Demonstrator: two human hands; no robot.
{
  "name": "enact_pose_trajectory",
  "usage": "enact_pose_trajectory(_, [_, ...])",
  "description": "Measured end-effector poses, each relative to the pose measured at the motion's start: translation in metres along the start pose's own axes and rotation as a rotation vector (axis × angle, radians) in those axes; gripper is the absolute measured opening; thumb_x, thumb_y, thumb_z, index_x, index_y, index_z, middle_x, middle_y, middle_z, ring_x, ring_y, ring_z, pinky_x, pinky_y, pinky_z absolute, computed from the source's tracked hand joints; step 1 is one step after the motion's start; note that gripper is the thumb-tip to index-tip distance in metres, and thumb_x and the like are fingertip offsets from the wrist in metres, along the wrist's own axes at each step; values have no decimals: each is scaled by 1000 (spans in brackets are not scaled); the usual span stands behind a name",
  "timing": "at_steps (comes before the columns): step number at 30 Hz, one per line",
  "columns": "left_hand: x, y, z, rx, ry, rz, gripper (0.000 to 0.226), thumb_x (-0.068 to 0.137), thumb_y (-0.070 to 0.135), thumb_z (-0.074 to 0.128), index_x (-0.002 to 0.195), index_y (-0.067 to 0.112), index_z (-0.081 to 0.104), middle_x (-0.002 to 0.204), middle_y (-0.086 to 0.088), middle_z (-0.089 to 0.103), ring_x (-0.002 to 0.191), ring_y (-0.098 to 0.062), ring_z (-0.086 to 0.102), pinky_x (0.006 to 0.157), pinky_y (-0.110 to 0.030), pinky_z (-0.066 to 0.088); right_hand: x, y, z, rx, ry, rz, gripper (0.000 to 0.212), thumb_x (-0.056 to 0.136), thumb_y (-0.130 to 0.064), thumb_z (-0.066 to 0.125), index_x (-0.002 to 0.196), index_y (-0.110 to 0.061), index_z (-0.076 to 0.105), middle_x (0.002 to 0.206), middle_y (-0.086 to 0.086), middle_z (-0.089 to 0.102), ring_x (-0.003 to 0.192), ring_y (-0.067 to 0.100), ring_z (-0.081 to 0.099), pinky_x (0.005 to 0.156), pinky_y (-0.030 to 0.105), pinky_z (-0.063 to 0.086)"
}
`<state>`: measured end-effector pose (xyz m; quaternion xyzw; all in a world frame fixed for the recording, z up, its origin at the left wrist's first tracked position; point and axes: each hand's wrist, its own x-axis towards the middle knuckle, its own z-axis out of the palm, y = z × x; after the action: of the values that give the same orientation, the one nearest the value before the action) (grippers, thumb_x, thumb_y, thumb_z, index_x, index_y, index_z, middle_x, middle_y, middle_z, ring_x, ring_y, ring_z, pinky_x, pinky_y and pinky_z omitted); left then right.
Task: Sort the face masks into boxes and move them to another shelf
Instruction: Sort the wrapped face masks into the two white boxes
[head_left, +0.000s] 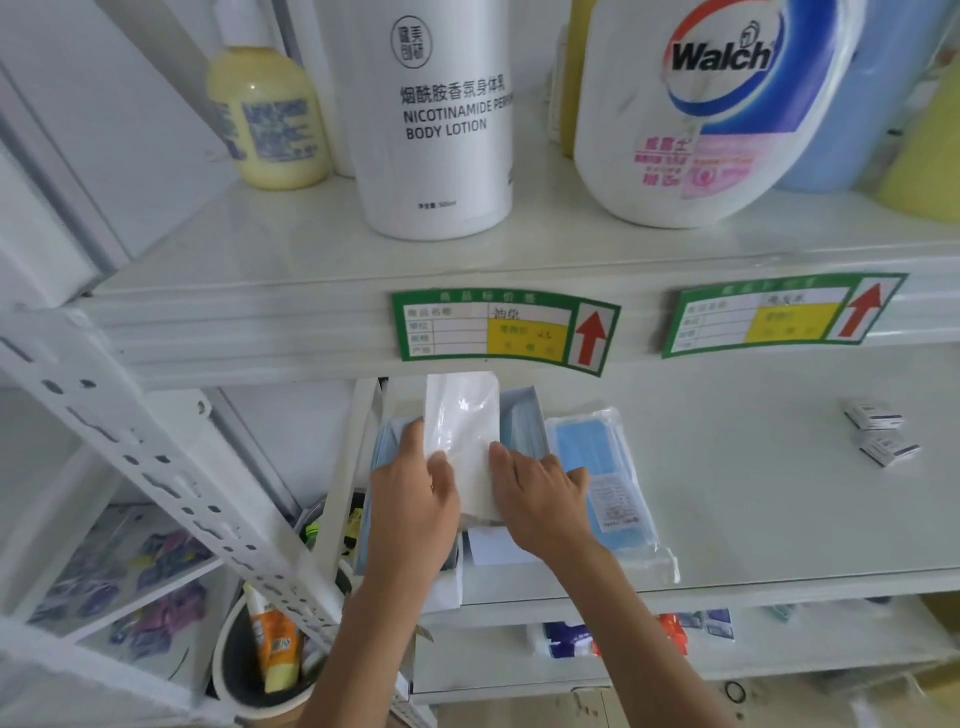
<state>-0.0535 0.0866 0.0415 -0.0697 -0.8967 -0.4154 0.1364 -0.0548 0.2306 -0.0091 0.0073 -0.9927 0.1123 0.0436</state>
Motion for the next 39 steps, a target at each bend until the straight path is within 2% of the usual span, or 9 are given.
enact_pose_trajectory(5, [-1, 0, 27, -217, -21, -69, 26, 104, 15, 50, 130, 14, 53, 74, 3, 63, 62, -6, 60, 50, -17, 45, 1, 2, 0, 136, 34, 131, 14, 92, -2, 37, 94, -16, 40, 94, 1, 48, 79, 26, 46, 71, 37, 29])
enact_pose_trajectory(8, [0, -6, 38, -233, -146, -64, 43, 98, 24, 63, 137, 20, 46, 93, 16, 65, 78, 5, 67, 61, -12, 54, 3, 8, -4, 234, -25, 213, 20, 101, -15, 31, 100, -17, 51, 110, 0, 53, 90, 23, 48, 78, 41, 31])
enact_pose_trajectory(10, [0, -6, 41, -139, -215, -71, 54, 94, 24, 68, 140, 25, 38, 94, 11, 61, 75, -7, 68, 63, -29, 61, 4, 8, -2, 171, -45, 214, 20, 102, -21, 34, 103, -19, 54, 115, -1, 51, 91, 21, 43, 77, 40, 27])
enact_pose_trajectory(15, [1, -3, 39, 181, -176, -43, 70, 93, 18, 61, 153, 18, 25, 90, -4, 64, 78, -26, 62, 58, -28, 37, 5, 2, 4, 179, -14, 248, 59, 97, -34, 42, 150, -13, 24, 111, 4, 64, 108, 25, 51, 85, 43, 35])
enact_pose_trajectory(19, [-5, 9, 47, 358, -170, 16, 80, 97, 20, 54, 159, 21, 4, 85, -2, 62, 64, -16, 52, 51, -23, 33, 4, 2, 7, 94, 4, 164, 47, 93, -29, 53, 137, -25, 38, 111, -1, 65, 108, 25, 53, 80, 38, 36])
enact_pose_trajectory(24, [8, 16, 56, 538, -177, 82, 61, 103, 28, 42, 156, 19, 15, 96, -6, 72, 78, -25, 71, 62, -35, 52, 1, 9, 4, 140, 67, 75, 28, 91, -20, 59, 117, -26, 53, 108, -4, 63, 102, 22, 57, 84, 35, 45])
enact_pose_trajectory(31, [16, 27, 75, 465, -95, 6, 70, 101, 25, 43, 160, 24, 6, 108, -11, 69, 88, -30, 71, 64, -37, 44, -3, 17, 4, 205, 102, -43, 25, 93, -24, 58, 117, -26, 52, 108, -7, 62, 97, 21, 56, 80, 34, 48])
enact_pose_trajectory(34, [15, 20, 80, 516, -158, -15, 58, 102, 25, 39, 156, 18, 21, 121, -13, 66, 98, -32, 70, 74, -41, 52, -4, 24, 7, 234, 78, -59, 24, 93, -20, 61, 116, -23, 57, 111, -7, 59, 101, 18, 55, 82, 31, 48])
enact_pose_trajectory(39, [17, 12, 69, 584, -174, 34, 43, 99, 26, 50, 139, 13, 42, 107, -11, 70, 91, -32, 71, 63, -36, 42, -4, 29, 4, 355, 30, -52, 21, 99, -23, 46, 114, -29, 59, 104, -12, 63, 97, 16, 54, 76, 32, 46])
